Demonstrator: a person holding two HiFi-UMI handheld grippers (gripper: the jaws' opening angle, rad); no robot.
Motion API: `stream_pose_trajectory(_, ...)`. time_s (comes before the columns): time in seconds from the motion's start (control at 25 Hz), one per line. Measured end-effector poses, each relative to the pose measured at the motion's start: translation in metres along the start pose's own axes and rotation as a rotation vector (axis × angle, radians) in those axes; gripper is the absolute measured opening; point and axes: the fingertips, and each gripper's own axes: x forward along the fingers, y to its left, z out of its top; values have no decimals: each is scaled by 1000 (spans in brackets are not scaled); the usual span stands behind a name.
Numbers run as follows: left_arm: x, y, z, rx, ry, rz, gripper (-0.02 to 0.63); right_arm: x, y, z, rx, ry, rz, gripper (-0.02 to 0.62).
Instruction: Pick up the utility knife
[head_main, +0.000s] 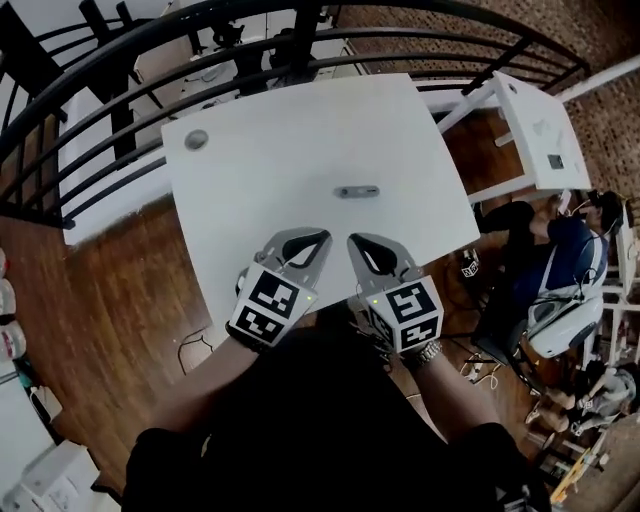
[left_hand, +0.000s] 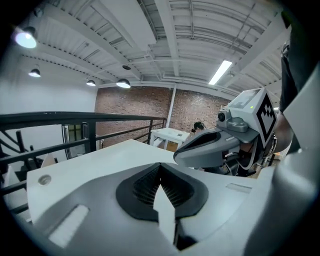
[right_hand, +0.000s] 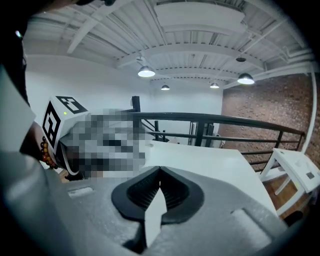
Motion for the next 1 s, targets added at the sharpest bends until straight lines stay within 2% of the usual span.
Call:
stream_pose_trajectory(0.12, 29, 12, -4, -42, 27, 63, 17, 20, -32, -6, -70, 30, 68, -6)
stream_pose_trajectory(0.44, 101, 30, -16, -112, 129, 171, 17, 75, -100, -52, -229, 178, 248, 84)
stream_pose_trajectory(0.76, 141, 47, -34, -171, 233, 266, 17, 124, -138, -94, -433, 248, 392, 127)
stream_pose_trajectory(1.0, 150, 58, -46, -203, 284, 325, 17, 150, -150, -119, -534, 273, 490, 160)
